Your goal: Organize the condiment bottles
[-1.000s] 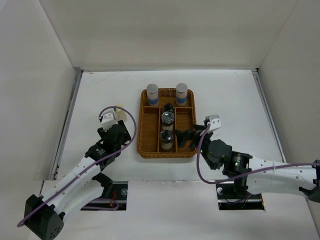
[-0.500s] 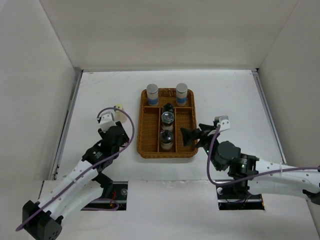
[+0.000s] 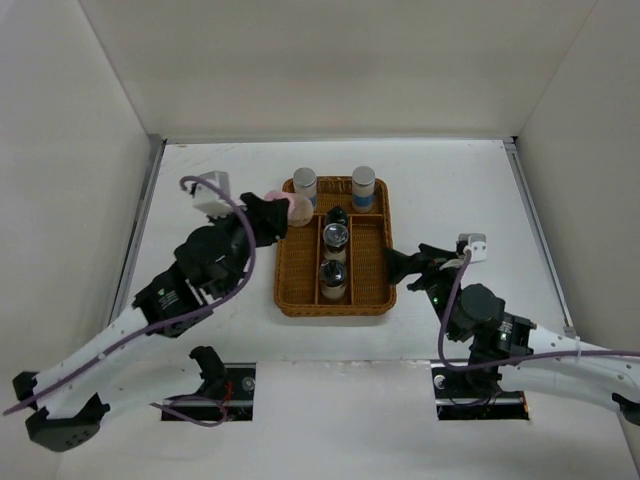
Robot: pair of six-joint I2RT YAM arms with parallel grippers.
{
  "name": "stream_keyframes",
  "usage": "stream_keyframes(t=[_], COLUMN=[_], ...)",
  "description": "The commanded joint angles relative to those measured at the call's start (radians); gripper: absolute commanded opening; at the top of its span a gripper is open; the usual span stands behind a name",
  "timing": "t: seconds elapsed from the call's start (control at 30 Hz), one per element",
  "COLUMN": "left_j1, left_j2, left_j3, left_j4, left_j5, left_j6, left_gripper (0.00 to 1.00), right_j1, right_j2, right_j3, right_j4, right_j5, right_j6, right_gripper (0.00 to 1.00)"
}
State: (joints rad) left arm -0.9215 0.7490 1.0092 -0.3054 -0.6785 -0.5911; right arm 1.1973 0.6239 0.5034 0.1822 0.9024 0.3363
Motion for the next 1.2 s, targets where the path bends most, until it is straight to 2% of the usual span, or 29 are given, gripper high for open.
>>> stream_keyframes(t=[0.0,0.23,0.43,0.73,1.17], left_j1=[-0.072,-0.096,-0.066,-0.012,0.01], left_j2=[0.174,0.544,0.742,0.912,1.038], left_j3=[0.069,0.215,0.304,0.347,0.351], left_j4=[0.181,0.321,0.364,0.359,0.365], left_j5=[0.008,0.118,0.186,0.244,0.254], left_j6=[0.086,0.143,0.168,0.14,0.112], left_gripper=[0.22,0.22,0.22,0.23,0.25], right_j1=[-0.024,-0.066,-0.077,-0.077,-0.077], right_j2=[-0.061,-0.153,-0.182,-0.202,-0.21], right_j3=[-0.009,-0.023,-0.025,-0.026,-0.028], right_j4=[-0.001,-0.084,-0.119,-0.138,-0.139], right_j5=[0.036,0.064,0.088,0.112,0.112], right_j6=[0.004,0.032,0.038,0.038,0.038], right_gripper=[1.0,1.0,1.0,1.0,1.0])
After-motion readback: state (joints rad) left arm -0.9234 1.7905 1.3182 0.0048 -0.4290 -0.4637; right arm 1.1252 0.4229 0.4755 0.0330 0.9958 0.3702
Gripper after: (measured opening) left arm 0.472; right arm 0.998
